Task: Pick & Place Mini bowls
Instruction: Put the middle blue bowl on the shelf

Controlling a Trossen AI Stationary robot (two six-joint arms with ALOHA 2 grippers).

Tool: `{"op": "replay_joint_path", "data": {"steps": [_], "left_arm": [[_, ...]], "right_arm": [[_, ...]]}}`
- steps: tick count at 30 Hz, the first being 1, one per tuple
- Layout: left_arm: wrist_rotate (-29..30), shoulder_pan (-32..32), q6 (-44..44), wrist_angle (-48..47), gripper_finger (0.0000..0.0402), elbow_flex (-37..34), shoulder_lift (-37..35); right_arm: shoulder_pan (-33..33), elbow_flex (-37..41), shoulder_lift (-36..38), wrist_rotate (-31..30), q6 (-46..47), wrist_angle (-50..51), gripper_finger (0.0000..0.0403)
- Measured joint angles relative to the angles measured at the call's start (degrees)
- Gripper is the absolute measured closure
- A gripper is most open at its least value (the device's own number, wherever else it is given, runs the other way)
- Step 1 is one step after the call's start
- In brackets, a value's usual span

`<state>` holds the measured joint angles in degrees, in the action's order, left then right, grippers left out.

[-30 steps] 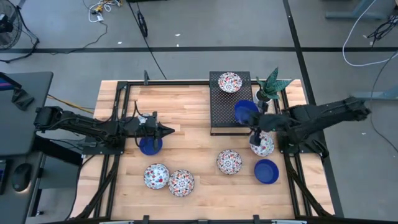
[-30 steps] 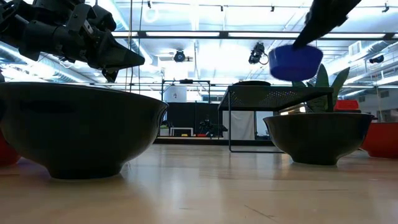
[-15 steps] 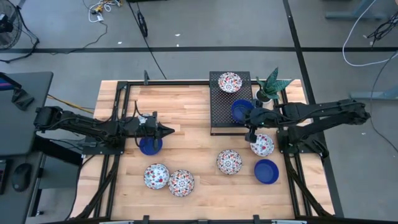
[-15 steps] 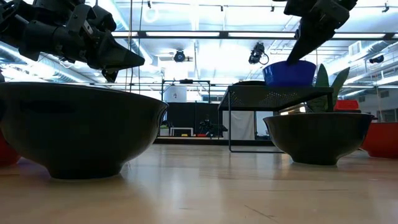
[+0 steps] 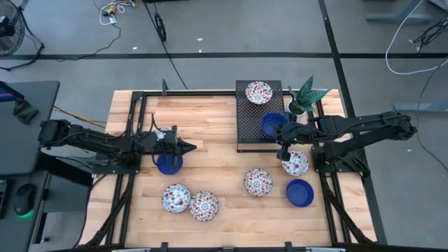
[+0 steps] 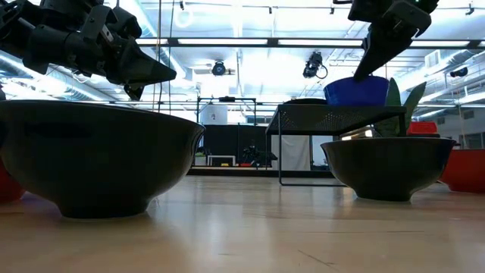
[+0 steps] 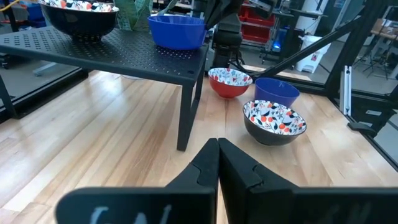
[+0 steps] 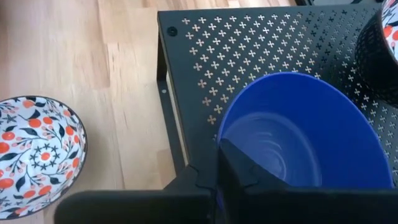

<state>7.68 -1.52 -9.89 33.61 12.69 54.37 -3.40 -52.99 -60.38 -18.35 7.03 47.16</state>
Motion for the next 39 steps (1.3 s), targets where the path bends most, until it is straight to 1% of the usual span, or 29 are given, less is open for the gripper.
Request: {"op": "replay_joint_path", "data": {"steps": [15,32,39], "left_arm": [[0.0,0.0,0.0,-0.8,0.0392,0.0,0.0],[0.0,0.0,0.0,-0.9,0.0392,0.0,0.0],[0.0,0.0,0.0,-0.9,0.0392,0.0,0.0]], "right_arm": [[0.2,0.0,0.0,0.0,-2.1,0.6,0.0397],[4.9,0.0,-1.1,0.0,-7.4,-3.4,0.0397],[6.4,0.0,-1.1,-0.1,-7.2,-2.7,0.0397]]}}
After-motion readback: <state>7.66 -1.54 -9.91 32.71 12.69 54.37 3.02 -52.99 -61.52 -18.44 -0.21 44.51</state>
